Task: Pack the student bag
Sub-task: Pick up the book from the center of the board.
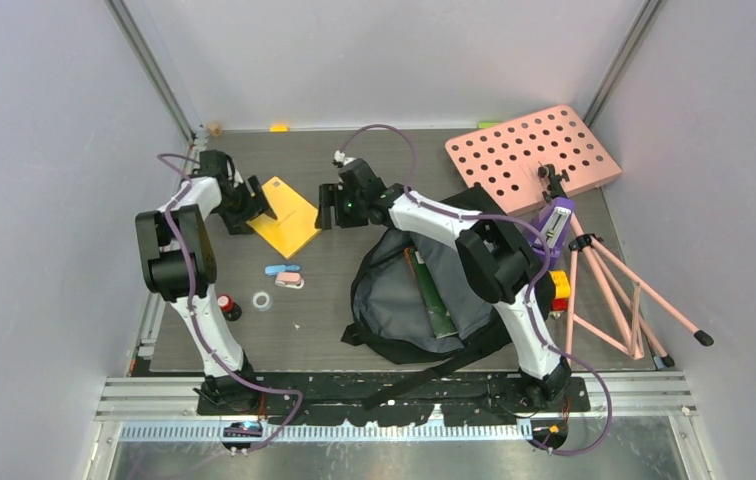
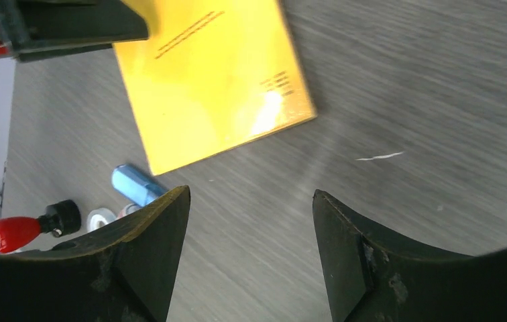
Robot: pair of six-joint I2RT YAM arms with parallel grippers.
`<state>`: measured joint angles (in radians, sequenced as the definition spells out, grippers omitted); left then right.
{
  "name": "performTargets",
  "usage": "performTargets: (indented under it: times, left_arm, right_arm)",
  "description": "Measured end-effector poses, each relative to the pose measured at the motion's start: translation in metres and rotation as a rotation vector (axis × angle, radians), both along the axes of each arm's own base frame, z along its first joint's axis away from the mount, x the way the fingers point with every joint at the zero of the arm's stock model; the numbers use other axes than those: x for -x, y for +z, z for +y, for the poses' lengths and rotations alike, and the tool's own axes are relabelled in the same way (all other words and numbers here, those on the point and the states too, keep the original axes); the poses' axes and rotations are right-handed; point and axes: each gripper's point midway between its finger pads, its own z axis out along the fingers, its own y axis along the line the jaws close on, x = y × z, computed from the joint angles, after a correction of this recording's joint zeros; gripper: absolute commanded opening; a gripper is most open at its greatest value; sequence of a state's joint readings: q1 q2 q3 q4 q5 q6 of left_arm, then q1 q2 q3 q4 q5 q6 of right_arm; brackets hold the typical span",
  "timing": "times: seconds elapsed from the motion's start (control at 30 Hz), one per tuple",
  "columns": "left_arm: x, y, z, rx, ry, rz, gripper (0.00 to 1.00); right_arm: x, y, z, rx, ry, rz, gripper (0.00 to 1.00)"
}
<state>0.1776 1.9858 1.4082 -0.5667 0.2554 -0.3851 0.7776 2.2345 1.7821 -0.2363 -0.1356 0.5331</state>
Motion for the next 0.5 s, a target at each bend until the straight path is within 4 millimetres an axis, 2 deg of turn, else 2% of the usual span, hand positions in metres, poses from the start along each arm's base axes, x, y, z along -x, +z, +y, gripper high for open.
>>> performTargets:
  times: [0.2,0.33,0.5]
  left_arm:
    - [0.0,0.001,0.001,0.009,0.017,0.008,0.89]
    - [-0.002,0.001,0.0,0.025,0.032,0.022,0.91]
    - [-0.003,0.002,-0.001,0.044,0.047,0.022,0.91]
  right_arm:
    - [-0.029,-0.022,-0.019,0.023,-0.029,0.016,0.74]
    - [-0.05,-0.042,-0.023,0.029,-0.024,0.028,0.74]
    - [-0.073,-0.036,-0.011,-0.003,0.022,-0.005,0.74]
